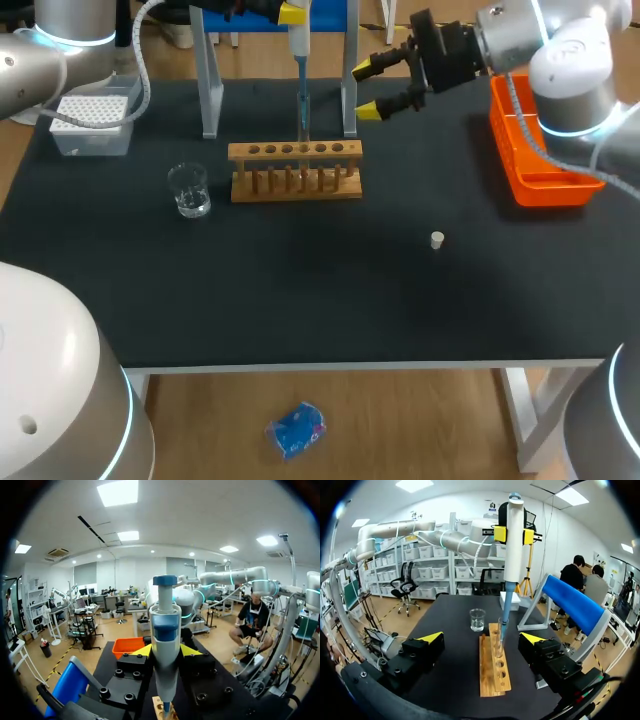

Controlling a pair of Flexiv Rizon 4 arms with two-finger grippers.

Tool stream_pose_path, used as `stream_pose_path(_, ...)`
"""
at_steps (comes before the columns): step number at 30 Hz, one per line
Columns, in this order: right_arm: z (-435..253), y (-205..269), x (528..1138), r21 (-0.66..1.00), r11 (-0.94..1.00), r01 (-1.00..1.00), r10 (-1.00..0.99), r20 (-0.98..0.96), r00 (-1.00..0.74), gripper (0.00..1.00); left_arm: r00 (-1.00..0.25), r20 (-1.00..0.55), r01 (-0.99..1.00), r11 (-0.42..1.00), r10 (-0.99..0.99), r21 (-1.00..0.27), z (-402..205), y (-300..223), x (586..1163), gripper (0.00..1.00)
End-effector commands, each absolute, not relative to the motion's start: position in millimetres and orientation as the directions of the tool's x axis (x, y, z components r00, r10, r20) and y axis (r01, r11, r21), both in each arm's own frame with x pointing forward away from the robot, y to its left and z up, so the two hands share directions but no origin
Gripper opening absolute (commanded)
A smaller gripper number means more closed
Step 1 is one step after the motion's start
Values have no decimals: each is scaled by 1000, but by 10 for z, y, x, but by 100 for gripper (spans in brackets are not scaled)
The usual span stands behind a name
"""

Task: Invert the test tube, pick up the pipette, mount the tip to pipette, aspirate from beaker and dispense into the tube, eject the tip, return the pipette, and cap with the stopper.

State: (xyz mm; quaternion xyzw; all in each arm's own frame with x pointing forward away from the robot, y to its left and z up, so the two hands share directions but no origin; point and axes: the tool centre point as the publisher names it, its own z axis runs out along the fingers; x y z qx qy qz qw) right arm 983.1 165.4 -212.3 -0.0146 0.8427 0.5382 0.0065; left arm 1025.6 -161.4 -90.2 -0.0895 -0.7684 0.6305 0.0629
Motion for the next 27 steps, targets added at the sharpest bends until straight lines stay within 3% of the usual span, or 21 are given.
stream_pose_path(1, -2125, 1652, 9837, 906, 421, -32, -19, -26, -999, 100, -975, -14, 58, 192, 222, -980, -890, -1604, 10271, 0)
stream_pose_path(27, -2125, 1652, 9837, 906, 421, -32, -19, -26, -999, 100, -977, -28, 73, 207, 213, -976, -811, -1579, 10271, 0)
